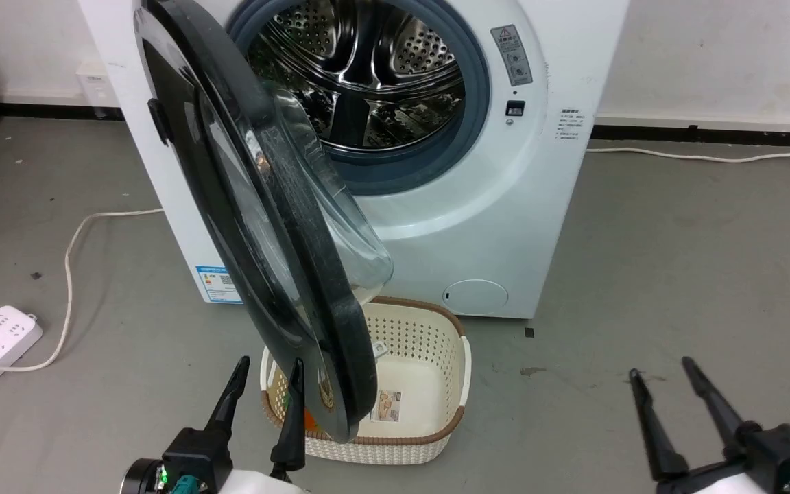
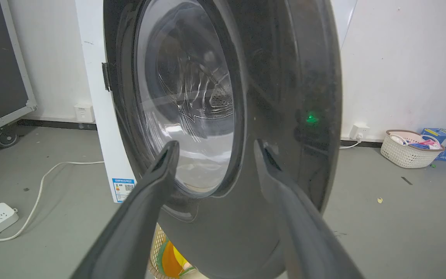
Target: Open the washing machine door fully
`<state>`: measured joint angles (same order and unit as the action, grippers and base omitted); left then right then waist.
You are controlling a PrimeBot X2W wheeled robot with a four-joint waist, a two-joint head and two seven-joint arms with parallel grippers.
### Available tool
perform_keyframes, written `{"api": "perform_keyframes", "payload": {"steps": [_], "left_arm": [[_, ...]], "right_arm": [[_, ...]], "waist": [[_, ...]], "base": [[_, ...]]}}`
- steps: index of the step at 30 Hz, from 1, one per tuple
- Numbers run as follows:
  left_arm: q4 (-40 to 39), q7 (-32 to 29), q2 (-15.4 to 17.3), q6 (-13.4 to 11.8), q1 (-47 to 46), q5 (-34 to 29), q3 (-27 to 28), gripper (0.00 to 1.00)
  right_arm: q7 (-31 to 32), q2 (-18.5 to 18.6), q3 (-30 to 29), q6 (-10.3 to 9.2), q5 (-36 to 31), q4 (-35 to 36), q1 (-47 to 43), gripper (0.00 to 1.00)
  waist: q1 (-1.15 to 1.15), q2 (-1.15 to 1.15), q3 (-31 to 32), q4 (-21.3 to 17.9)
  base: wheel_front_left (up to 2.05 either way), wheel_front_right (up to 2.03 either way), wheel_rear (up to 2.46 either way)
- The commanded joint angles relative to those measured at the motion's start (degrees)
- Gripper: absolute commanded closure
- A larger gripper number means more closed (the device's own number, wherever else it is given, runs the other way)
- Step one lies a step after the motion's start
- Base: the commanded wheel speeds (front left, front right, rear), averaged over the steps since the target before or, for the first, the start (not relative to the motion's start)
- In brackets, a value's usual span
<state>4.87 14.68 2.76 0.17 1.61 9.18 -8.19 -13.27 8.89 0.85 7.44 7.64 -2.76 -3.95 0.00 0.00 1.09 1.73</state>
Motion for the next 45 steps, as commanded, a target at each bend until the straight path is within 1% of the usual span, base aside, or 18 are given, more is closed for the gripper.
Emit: {"api": "perform_keyframes", "payload": {"steps": [1, 8, 22, 23, 24, 25, 29, 31, 33, 34, 35, 36, 37, 38, 39, 42, 43, 45], "left_arm": [[0.16, 0.32, 0.12, 0.25, 0.89, -0.40, 0.23, 0.00], [0.94, 0.32, 0.12, 0.40, 1.24, -0.44, 0.23, 0.00], [2.41, 0.32, 0.12, 0.35, 1.19, -0.26, 0.27, 0.00], [2.40, 0.32, 0.12, 0.36, 1.16, -0.28, 0.27, 0.42], [2.40, 0.32, 0.12, 0.36, 1.16, -0.28, 0.27, 0.42], [1.59, 0.32, 0.12, 0.57, 1.01, -0.20, 0.24, 1.00], [0.49, 0.32, 0.12, 0.44, 0.77, -0.04, 0.64, 1.00], [-1.10, 0.32, 0.12, -0.02, 0.16, 1.20, 1.56, 1.00], [-5.22, 0.32, 0.12, -1.51, -1.37, 2.61, 3.57, 1.00], [-5.22, 0.32, 0.12, -1.51, -1.37, 2.61, 3.57, 1.00], [-8.88, 0.32, 0.12, -2.72, -2.83, 4.25, 5.22, 1.00], [-8.88, 0.32, 0.12, -2.72, -2.83, 4.25, 5.22, 1.00], [-10.82, 0.32, 0.12, -3.15, -3.74, 4.54, 6.08, 1.00], [-14.73, 0.32, 0.12, -3.64, -5.82, 4.04, 7.55, 1.00], [-14.73, 0.32, 0.12, -3.64, -5.82, 4.04, 7.55, 1.00], [-20.45, 0.32, 0.12, -4.06, -9.15, 3.50, 8.51, 1.00], [-23.72, 0.32, 0.12, -3.99, -11.10, 2.87, 8.30, 1.00], [-25.03, 0.32, 0.12, -3.95, -11.87, 2.70, 7.91, 1.00]], "right_arm": [[-0.43, -1.70, -0.41, 0.05, -1.14, 1.02, -1.18, 0.00], [-1.09, -4.74, -0.74, 0.05, -4.71, 1.35, -2.84, 0.00], [-1.66, -5.85, -0.07, 0.05, -6.38, 0.15, -3.08, 0.00], [-1.67, -5.87, -0.08, 0.05, -6.26, 0.13, -3.07, 0.00], [-1.67, -5.87, -0.08, 0.05, -6.26, 0.13, -3.07, 0.00], [-1.69, -5.91, -0.06, 0.05, -6.07, 0.13, -3.04, 0.00], [-1.70, -5.94, -0.02, 0.05, -5.79, 0.10, -2.96, 0.00], [-1.71, -5.96, -0.02, 0.05, -5.70, 0.08, -2.86, 0.00], [-1.72, -5.97, -0.02, 0.05, -5.43, 0.12, -2.61, 0.00], [-1.72, -5.97, -0.02, 0.05, -5.43, 0.12, -2.61, 0.00], [-1.72, -5.98, -0.10, 0.05, -5.26, 0.20, -2.42, 0.00], [-1.72, -5.98, -0.10, 0.05, -5.26, 0.20, -2.42, 0.00], [-1.72, -5.99, -0.12, 0.05, -5.19, 0.21, -2.33, 0.00], [-1.72, -5.99, -0.14, 0.05, -5.11, 0.19, -2.18, 0.00], [-1.72, -5.99, -0.14, 0.05, -5.11, 0.19, -2.18, 0.00], [-1.72, -6.00, -0.01, 0.05, -5.01, 0.17, -2.03, 0.00], [-1.73, -6.00, 0.18, 0.05, -4.83, 0.13, -1.93, 0.00], [-1.73, -6.00, 0.26, 0.05, -4.75, 0.13, -1.87, 0.00]], "waist": [[0.00, 0.00, 0.09, -0.19], [0.00, 0.00, 0.39, 0.01], [0.00, 0.00, 0.52, 0.64], [0.00, 0.00, 0.50, 0.66], [0.00, 0.00, 0.50, 0.66], [0.00, 0.00, 0.40, 0.70], [0.00, 0.00, 0.22, 0.81], [0.00, 0.00, 0.10, 0.86], [0.00, 0.00, -0.03, 0.80], [0.00, 0.00, -0.03, 0.80], [0.00, 0.00, -0.11, 0.70], [0.00, 0.00, -0.11, 0.70], [0.00, 0.00, -0.14, 0.64], [0.00, 0.00, -0.20, 0.52], [0.00, 0.00, -0.20, 0.52], [0.00, 0.00, -0.23, 0.27], [0.00, 0.00, -0.26, 0.00], [0.00, 0.00, -0.30, -0.12]], "base": [[0.00, 0.00, 0.00], [0.00, 0.00, 0.00], [0.00, 0.00, 0.00], [0.00, 0.00, 0.00], [0.00, 0.00, 0.00], [0.00, 0.00, 0.00], [0.00, 0.00, 0.00], [0.00, 0.00, 0.00], [0.00, 0.00, 0.00], [0.00, 0.00, 0.00], [0.00, 0.00, 0.00], [0.00, 0.00, 0.00], [0.00, 0.00, 0.00], [0.00, 0.00, 0.00], [0.00, 0.00, 0.00], [0.00, 0.00, 0.00], [0.00, 0.00, 0.00], [0.00, 0.00, 0.00]]}}
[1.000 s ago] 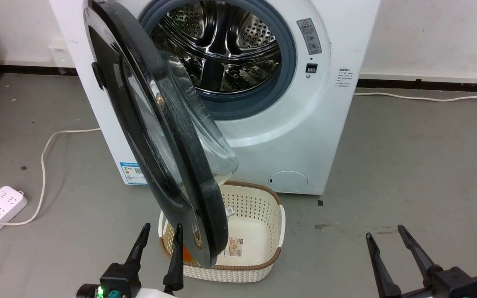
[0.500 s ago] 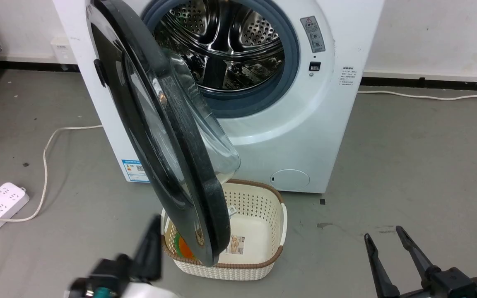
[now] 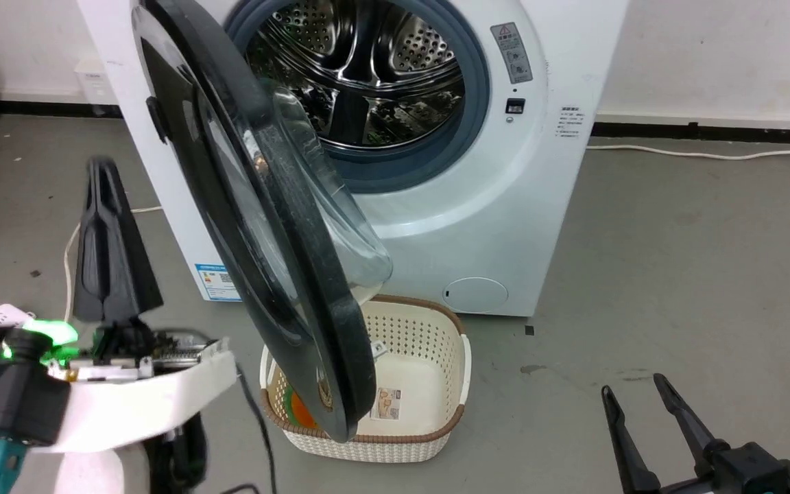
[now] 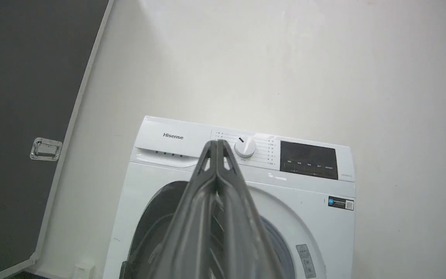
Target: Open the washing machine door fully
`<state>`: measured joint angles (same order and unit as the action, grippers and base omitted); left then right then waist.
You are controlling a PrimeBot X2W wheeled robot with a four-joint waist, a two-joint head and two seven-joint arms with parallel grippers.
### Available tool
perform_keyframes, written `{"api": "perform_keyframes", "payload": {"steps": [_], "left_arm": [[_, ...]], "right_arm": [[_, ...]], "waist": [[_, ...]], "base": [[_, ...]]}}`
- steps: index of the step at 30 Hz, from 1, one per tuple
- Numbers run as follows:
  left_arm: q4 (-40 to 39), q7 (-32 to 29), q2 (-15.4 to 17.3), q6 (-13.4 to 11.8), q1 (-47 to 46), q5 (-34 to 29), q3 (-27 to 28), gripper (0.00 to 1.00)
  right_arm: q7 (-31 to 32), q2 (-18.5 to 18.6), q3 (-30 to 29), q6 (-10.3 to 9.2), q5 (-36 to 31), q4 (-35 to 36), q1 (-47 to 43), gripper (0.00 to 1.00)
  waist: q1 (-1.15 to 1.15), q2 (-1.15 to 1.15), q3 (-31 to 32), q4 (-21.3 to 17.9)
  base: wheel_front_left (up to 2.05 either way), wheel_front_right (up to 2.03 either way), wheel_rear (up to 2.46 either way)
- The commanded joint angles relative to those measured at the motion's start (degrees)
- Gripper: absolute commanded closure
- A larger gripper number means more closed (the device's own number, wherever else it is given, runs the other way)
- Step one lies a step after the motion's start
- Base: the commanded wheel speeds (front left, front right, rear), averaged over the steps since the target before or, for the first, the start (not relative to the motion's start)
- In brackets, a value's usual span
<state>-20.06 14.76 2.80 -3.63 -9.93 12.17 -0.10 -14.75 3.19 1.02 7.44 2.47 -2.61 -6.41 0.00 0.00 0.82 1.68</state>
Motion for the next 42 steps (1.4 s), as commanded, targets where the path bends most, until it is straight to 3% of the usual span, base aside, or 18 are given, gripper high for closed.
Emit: {"api": "perform_keyframes", "payload": {"steps": [1, 10, 16, 20, 30, 42], "left_arm": [[-1.13, 0.24, 0.08, -0.09, -0.95, -0.58, -0.77, 1.00], [-1.24, -3.66, 0.08, 0.23, -0.09, -1.17, -13.57, 1.00], [7.67, -6.52, 0.08, -0.09, 2.10, 1.40, -23.03, 1.00], [15.52, -8.42, 0.08, -0.77, 2.31, 3.24, -26.48, 1.00], [31.35, -5.49, 0.08, -3.35, -0.22, 6.32, -24.96, 1.00], [34.57, -2.54, 1.40, -3.71, 0.92, 7.75, -22.93, 1.00]], "right_arm": [[-0.24, -0.30, 0.16, 0.05, 0.53, -0.04, 0.65, 0.00], [-0.25, -0.31, 0.42, 0.05, 1.28, -0.25, 0.94, 0.00], [-0.25, -0.31, 0.41, 0.05, 1.55, -0.33, 1.04, 0.00], [-0.25, -0.31, 0.63, 0.05, 1.68, -0.35, 1.35, 0.00], [-0.25, -0.31, 1.00, 0.05, 2.10, -0.66, 1.61, 0.00], [-0.25, -0.31, 0.49, 0.05, 2.18, -1.64, 0.36, 0.00]], "waist": [[0.00, 0.00, -0.06, -0.20], [0.00, 0.00, -0.60, -1.29], [0.00, 0.00, -1.13, -1.46], [0.00, 0.00, -1.72, -1.64], [0.00, 0.00, -2.89, -1.64], [0.00, 0.00, -0.57, 4.42]], "base": [[0.00, 0.00, 0.00], [0.00, 0.00, 0.00], [0.00, 0.00, 0.00], [0.00, 0.00, 0.00], [0.00, 0.00, 0.00], [0.00, 0.00, 0.00]]}}
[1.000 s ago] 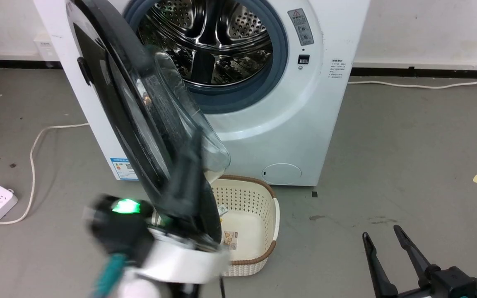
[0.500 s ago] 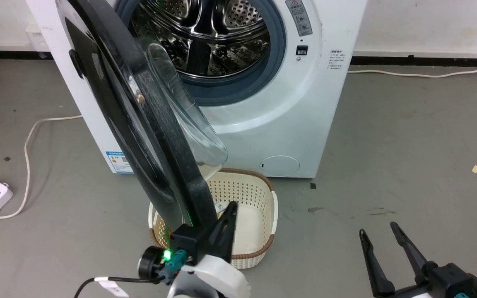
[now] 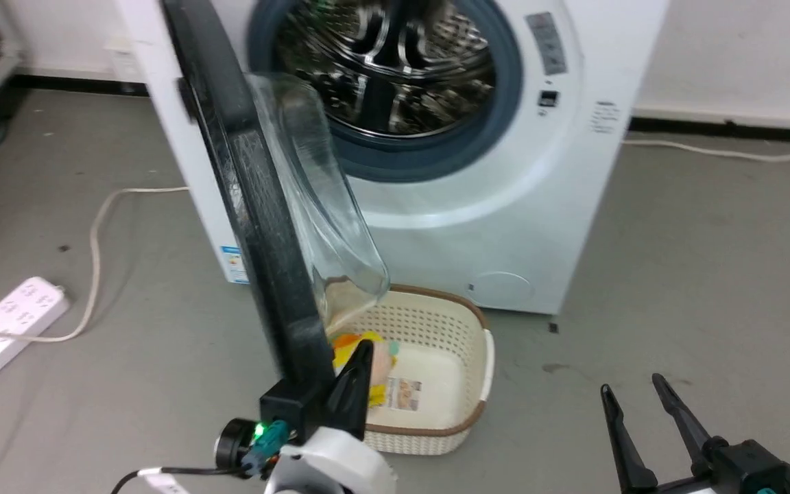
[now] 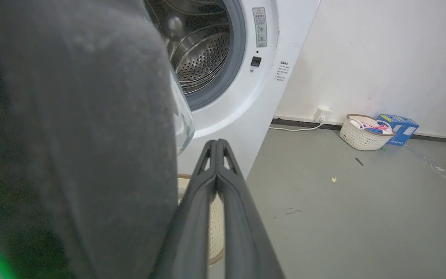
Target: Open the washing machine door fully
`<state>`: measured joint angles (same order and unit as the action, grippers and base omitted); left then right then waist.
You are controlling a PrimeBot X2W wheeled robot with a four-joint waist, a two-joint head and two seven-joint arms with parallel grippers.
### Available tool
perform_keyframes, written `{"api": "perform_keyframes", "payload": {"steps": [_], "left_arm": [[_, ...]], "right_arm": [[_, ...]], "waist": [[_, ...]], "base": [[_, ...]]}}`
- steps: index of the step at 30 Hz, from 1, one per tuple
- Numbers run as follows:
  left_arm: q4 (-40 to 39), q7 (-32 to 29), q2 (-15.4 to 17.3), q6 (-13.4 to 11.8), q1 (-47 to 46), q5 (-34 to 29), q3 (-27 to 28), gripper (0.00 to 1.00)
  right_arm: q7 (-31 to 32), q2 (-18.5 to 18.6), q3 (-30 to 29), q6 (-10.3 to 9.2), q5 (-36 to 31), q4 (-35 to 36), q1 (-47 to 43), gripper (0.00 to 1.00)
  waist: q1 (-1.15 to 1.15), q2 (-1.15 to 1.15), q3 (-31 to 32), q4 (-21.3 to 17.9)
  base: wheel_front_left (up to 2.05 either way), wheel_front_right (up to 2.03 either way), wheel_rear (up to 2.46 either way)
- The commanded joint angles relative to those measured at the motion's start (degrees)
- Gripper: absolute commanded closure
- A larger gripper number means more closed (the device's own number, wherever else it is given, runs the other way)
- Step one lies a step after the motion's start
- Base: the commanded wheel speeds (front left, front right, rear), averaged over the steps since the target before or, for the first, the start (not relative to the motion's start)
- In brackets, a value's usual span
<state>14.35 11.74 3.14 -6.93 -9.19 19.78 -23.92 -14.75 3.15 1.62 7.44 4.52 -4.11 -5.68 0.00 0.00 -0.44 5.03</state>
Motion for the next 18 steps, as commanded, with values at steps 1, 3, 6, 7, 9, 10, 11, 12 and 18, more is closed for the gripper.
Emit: {"api": "perform_keyframes", "payload": {"steps": [1, 3, 6, 7, 9, 10, 11, 12, 18], "left_arm": [[-0.13, 0.47, 1.30, -0.58, 0.59, 0.29, 1.11, 1.00], [-0.74, 0.34, 1.98, -0.84, 1.20, 0.61, 1.68, 1.00], [-1.92, -0.06, 3.28, -1.34, 1.88, 1.03, 2.78, 1.00], [-2.33, -0.25, 3.76, -1.56, 2.08, 1.21, 3.24, 1.00], [-3.09, -0.63, 4.80, -1.91, 2.46, 1.73, 4.35, 1.00], [-3.42, -0.87, 5.42, -2.08, 2.59, 1.93, 4.93, 1.00], [-3.76, -1.06, 6.06, -2.29, 2.65, 2.09, 5.54, 1.00], [-4.14, -1.23, 6.70, -2.55, 2.64, 2.28, 6.25, 1.00], [-5.96, -2.70, 10.37, -3.93, 1.83, 3.79, 10.73, 1.00]], "right_arm": [[-0.25, -0.27, -0.01, 0.05, 0.18, -0.19, -0.50, 0.00], [-0.25, -0.27, 0.14, 0.05, 0.33, -0.27, -0.74, 0.00], [-0.25, -0.27, 0.68, 0.05, 0.38, -0.42, -1.00, 0.00], [-0.25, -0.27, 0.81, 0.05, 0.35, -0.47, -1.05, 0.00], [-0.25, -0.27, 1.04, 0.05, 0.33, -0.51, -1.11, 0.00], [-0.25, -0.27, 1.14, 0.05, 0.28, -0.52, -1.08, 0.00], [-0.25, -0.27, 1.24, 0.05, 0.19, -0.54, -1.07, 0.00], [-0.25, -0.27, 1.35, 0.05, 0.04, -0.50, -1.05, 0.00], [-0.24, -0.27, 1.39, 0.05, -1.04, -0.19, -0.86, 0.00]], "waist": [[0.00, 0.00, 0.93, 1.84], [0.00, 0.00, 1.41, 3.54], [0.00, 0.00, 1.87, 5.78], [0.00, 0.00, 1.96, 6.46], [0.00, 0.00, 1.97, 7.62], [0.00, 0.00, 1.85, 8.11], [0.00, 0.00, 1.68, 8.58], [0.00, 0.00, 1.36, 8.99], [0.00, 0.00, -1.30, 11.07]], "base": [[0.00, 0.00, 0.00], [0.00, 0.00, 0.00], [0.00, 0.00, 0.00], [0.00, 0.00, 0.00], [0.00, 0.00, 0.00], [0.00, 0.00, 0.00], [0.00, 0.00, 0.00], [0.00, 0.00, 0.00], [0.00, 0.00, 0.00]]}}
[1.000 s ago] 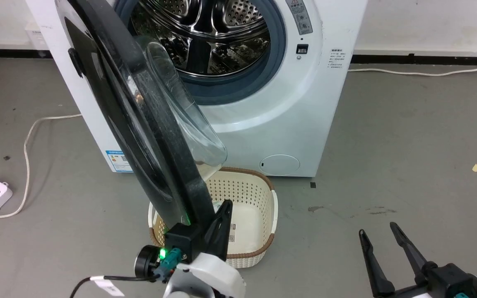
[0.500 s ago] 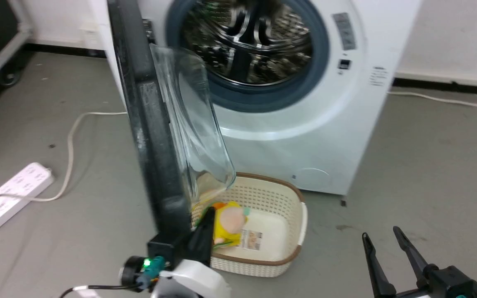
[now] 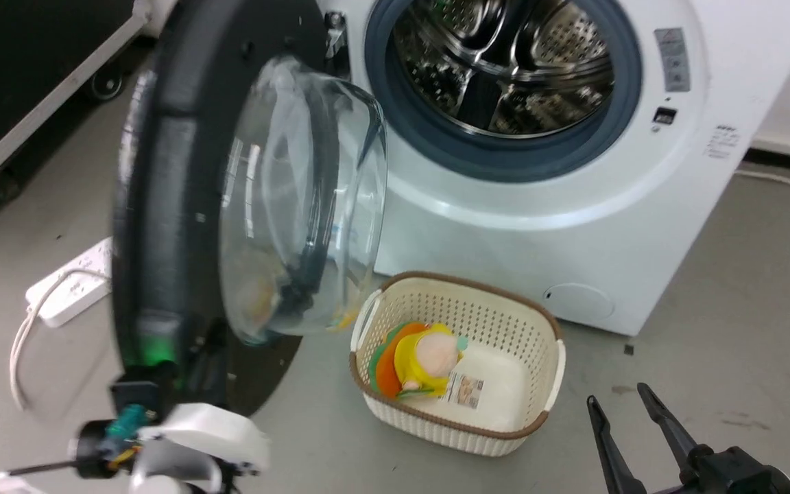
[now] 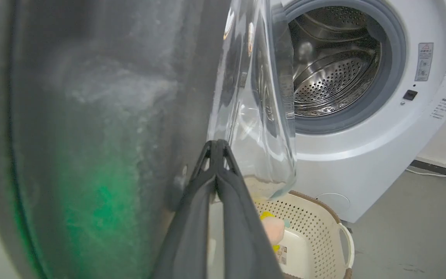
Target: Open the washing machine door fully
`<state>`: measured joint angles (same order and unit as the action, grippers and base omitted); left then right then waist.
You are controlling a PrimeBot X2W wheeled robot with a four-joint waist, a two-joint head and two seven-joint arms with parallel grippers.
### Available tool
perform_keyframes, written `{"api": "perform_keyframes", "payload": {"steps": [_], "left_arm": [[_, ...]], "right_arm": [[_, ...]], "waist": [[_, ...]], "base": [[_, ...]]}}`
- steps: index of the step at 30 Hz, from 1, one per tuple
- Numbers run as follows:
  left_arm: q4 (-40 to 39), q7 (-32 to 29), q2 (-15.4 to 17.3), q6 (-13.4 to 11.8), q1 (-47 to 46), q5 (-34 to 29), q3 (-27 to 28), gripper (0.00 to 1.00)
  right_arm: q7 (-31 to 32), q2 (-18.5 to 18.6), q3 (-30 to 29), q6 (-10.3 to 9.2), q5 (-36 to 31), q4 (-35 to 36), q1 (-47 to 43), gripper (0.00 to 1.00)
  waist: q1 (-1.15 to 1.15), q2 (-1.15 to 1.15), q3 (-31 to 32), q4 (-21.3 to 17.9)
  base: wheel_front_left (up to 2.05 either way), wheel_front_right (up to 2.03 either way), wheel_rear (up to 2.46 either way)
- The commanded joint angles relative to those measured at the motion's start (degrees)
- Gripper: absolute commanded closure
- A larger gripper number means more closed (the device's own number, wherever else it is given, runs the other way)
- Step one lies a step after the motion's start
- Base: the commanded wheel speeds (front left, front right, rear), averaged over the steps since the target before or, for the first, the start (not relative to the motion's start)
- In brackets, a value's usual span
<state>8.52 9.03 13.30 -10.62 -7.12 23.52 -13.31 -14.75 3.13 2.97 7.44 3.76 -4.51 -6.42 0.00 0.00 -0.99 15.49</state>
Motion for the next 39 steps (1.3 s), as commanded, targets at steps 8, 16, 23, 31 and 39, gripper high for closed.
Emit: {"api": "perform_keyframes", "payload": {"steps": [8, 16, 23, 31, 39], "left_arm": [[0.30, -1.64, 5.76, -1.53, -2.98, 3.39, 7.84, 1.00], [5.17, -2.23, 12.30, -0.51, -9.57, 7.49, 15.55, 1.00], [12.09, -1.95, 15.82, 1.42, -14.93, 9.52, 18.22, 1.00], [17.76, 0.36, 16.89, 3.18, -18.43, 9.65, 18.01, 1.00], [15.54, 4.68, 16.21, 4.18, -16.70, 7.63, 17.15, 1.00]], "right_arm": [[0.82, 1.55, 0.32, 0.05, -0.89, 2.02, 1.21, 0.00], [2.59, 4.85, 0.24, 0.05, -0.48, 5.12, 2.51, 0.00], [3.52, 6.28, -0.05, 0.05, -0.20, 7.05, 3.26, 0.00], [3.63, 6.56, -0.92, 0.05, 0.14, 7.36, 4.06, 0.00], [2.42, 4.71, -1.76, 0.05, 0.48, 5.37, 5.07, 0.00]], "waist": [[0.00, 0.00, -6.25, 2.06], [0.00, 0.00, -12.33, 1.78], [0.00, 0.00, -15.40, 0.85], [0.00, 0.00, -15.97, 0.16], [0.00, 0.00, -10.54, -1.77]], "base": [[0.00, 0.00, 0.00], [0.00, 0.00, 0.00], [0.00, 0.00, 0.00], [0.00, 0.00, 0.00], [0.00, 0.00, 0.00]]}}
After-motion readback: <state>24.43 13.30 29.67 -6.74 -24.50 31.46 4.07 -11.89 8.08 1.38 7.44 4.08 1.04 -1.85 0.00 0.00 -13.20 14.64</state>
